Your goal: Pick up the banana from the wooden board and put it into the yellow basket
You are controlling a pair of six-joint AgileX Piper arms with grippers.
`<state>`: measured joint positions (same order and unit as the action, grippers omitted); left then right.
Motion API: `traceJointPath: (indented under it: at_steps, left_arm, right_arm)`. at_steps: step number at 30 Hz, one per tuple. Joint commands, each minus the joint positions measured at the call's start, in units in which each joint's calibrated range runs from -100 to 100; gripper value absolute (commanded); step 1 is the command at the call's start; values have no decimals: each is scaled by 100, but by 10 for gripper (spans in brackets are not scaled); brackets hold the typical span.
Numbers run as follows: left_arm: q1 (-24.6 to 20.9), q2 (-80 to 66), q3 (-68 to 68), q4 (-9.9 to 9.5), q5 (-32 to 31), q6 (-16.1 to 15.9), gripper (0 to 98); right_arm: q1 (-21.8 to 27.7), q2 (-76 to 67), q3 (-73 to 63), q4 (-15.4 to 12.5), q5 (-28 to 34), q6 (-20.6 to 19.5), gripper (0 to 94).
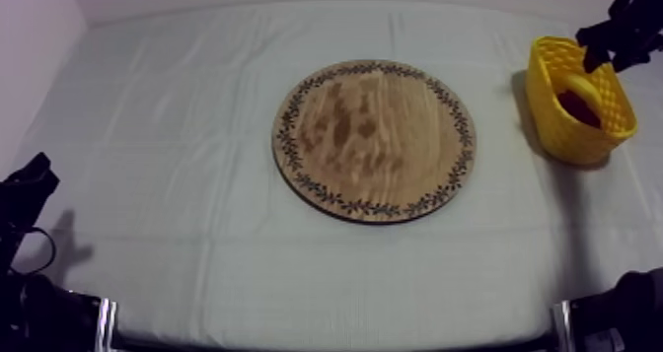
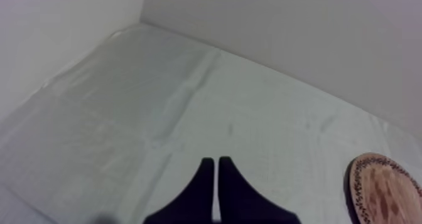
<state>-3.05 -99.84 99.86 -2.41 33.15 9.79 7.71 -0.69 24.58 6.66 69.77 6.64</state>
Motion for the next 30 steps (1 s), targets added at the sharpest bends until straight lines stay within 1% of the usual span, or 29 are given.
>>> traceJointPath:
  at_steps: [1, 5, 9, 14, 17, 26, 30]
  left_arm:
    - [-2, 2, 3, -1, -1, 0, 1]
    - [-2, 2, 3, -1, -1, 0, 1]
    - [-2, 2, 3, -1, -1, 0, 1]
    - [-2, 2, 3, -1, -1, 0, 1]
    - [-2, 2, 3, -1, -1, 0, 1]
    - [-2, 2, 3, -1, -1, 0, 1]
    - [-2, 2, 3, -1, -1, 0, 1]
  right_arm:
    - [9, -612, 380, -76, -182, 19, 365]
    - [48, -1359, 939, -190, -464, 60, 232]
    - [116, -2065, 1628, -307, -865, 159, 142]
    - [212, -2973, 2661, -456, -1492, 406, 103]
    - [207, -3564, 3210, -532, -1722, 506, 85]
    - [47, -5374, 4252, -791, -1840, 669, 15]
    - [-75, -6143, 4569, -799, -1840, 621, 7]
